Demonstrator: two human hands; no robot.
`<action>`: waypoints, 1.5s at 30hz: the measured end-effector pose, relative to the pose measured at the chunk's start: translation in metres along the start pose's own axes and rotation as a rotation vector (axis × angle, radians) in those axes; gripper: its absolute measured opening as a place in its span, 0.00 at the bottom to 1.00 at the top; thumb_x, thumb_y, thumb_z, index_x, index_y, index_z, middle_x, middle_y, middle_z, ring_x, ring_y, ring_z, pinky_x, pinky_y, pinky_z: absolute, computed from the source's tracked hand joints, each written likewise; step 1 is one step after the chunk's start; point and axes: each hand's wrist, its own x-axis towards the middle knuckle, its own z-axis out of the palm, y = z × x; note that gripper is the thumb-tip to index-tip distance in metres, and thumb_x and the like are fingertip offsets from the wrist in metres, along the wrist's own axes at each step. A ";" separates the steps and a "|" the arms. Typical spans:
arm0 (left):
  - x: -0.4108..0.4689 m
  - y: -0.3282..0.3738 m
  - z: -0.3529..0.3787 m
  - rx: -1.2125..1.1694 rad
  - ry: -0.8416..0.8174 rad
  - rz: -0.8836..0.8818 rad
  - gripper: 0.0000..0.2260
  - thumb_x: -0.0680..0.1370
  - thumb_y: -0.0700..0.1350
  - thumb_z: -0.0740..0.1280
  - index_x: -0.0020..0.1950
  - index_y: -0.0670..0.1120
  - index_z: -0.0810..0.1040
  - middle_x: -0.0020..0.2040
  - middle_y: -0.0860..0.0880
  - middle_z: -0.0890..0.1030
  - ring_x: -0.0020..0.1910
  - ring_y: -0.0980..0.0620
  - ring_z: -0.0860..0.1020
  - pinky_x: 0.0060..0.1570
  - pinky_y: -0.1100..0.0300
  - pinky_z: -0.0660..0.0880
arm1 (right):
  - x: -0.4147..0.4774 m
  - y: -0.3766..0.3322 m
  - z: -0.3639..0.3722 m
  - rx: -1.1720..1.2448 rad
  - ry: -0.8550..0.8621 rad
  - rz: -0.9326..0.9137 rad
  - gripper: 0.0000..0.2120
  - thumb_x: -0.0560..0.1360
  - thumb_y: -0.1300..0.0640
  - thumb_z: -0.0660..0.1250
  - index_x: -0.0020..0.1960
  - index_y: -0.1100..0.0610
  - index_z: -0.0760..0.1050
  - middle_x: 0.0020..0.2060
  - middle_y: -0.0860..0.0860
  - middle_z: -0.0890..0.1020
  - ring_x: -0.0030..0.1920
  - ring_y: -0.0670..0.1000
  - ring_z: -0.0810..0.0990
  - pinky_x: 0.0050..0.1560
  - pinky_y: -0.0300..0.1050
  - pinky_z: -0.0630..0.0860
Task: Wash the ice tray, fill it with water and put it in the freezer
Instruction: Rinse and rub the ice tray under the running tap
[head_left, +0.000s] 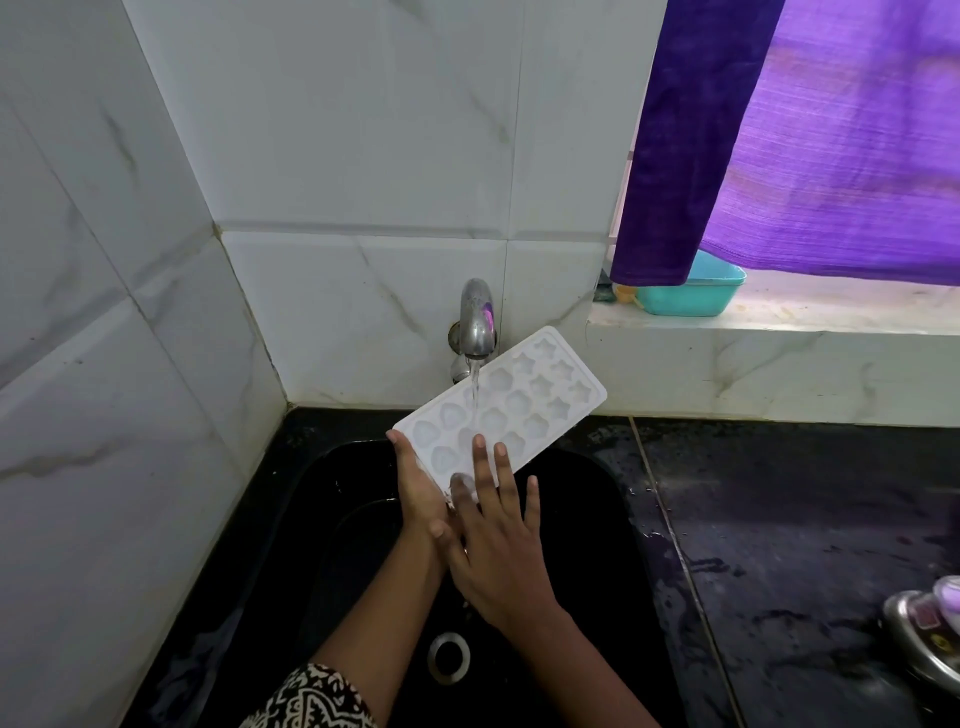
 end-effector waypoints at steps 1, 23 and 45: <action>0.001 0.002 -0.001 0.002 -0.002 -0.006 0.37 0.75 0.72 0.50 0.64 0.45 0.76 0.61 0.39 0.81 0.59 0.39 0.79 0.58 0.45 0.74 | 0.001 0.001 -0.001 0.009 -0.007 -0.020 0.29 0.77 0.37 0.41 0.70 0.49 0.66 0.75 0.47 0.35 0.74 0.48 0.30 0.71 0.57 0.33; -0.005 -0.003 -0.012 0.008 -0.060 -0.090 0.42 0.72 0.75 0.52 0.69 0.43 0.73 0.65 0.38 0.78 0.65 0.36 0.75 0.68 0.39 0.66 | -0.005 0.013 -0.002 -0.033 0.009 -0.059 0.22 0.79 0.39 0.46 0.59 0.44 0.74 0.76 0.50 0.46 0.76 0.51 0.37 0.71 0.58 0.36; -0.029 0.006 -0.066 0.132 0.056 0.031 0.31 0.78 0.70 0.49 0.66 0.49 0.75 0.61 0.43 0.82 0.59 0.39 0.80 0.51 0.45 0.77 | 0.029 0.095 -0.005 -0.080 -0.058 0.206 0.31 0.81 0.41 0.47 0.77 0.55 0.42 0.77 0.51 0.44 0.76 0.49 0.39 0.73 0.54 0.37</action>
